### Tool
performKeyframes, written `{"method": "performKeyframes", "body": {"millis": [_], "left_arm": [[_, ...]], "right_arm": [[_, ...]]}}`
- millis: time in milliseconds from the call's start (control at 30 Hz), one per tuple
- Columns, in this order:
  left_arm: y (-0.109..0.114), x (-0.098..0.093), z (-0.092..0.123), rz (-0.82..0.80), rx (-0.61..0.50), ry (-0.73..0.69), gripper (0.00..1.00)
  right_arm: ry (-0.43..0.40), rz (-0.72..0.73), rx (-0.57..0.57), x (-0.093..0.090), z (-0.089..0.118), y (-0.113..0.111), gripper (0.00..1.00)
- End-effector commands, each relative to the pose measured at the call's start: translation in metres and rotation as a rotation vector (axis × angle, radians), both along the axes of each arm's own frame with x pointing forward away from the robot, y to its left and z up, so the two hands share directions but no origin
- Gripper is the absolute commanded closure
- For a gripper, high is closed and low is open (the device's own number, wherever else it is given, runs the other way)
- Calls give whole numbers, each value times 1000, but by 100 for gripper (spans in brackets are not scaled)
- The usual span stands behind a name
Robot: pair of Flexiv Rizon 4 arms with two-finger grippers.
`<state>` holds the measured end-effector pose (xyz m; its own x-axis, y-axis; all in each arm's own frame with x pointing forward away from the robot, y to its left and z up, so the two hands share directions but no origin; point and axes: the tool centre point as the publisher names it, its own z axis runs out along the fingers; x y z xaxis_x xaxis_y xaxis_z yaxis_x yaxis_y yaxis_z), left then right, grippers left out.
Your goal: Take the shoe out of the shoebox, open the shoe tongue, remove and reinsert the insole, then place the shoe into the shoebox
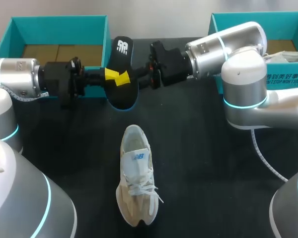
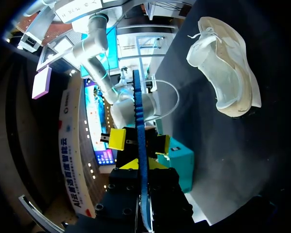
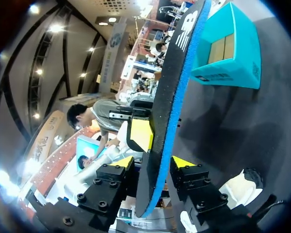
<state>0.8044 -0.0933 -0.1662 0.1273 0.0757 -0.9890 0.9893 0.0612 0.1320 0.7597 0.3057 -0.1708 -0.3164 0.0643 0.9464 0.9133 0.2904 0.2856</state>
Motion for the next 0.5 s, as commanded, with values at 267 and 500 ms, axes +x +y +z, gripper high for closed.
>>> {"method": "performKeyframes", "body": {"millis": [267, 500], "left_arm": [[1, -2, 0, 8, 7, -5, 100], [6, 1, 0, 42, 17, -12, 100]], "right_arm": [[-31, 11, 9, 3, 1, 11, 61], [-45, -6, 25, -5, 1, 9, 65]]}}
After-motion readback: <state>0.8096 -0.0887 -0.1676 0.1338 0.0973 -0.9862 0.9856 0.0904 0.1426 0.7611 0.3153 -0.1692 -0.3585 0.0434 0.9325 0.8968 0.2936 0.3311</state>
